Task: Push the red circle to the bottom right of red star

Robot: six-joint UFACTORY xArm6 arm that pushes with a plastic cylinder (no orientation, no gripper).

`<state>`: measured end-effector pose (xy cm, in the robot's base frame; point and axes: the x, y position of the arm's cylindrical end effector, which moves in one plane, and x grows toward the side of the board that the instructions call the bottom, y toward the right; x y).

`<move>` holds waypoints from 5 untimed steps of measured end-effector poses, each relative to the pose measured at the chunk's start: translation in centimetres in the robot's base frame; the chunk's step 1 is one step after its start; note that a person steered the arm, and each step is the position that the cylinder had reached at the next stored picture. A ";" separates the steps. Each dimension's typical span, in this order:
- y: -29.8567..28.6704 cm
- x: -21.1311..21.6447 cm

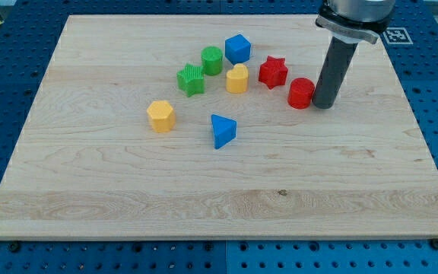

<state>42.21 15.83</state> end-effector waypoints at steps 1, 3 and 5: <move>0.0 0.1; -1.1 4.8; -8.1 11.2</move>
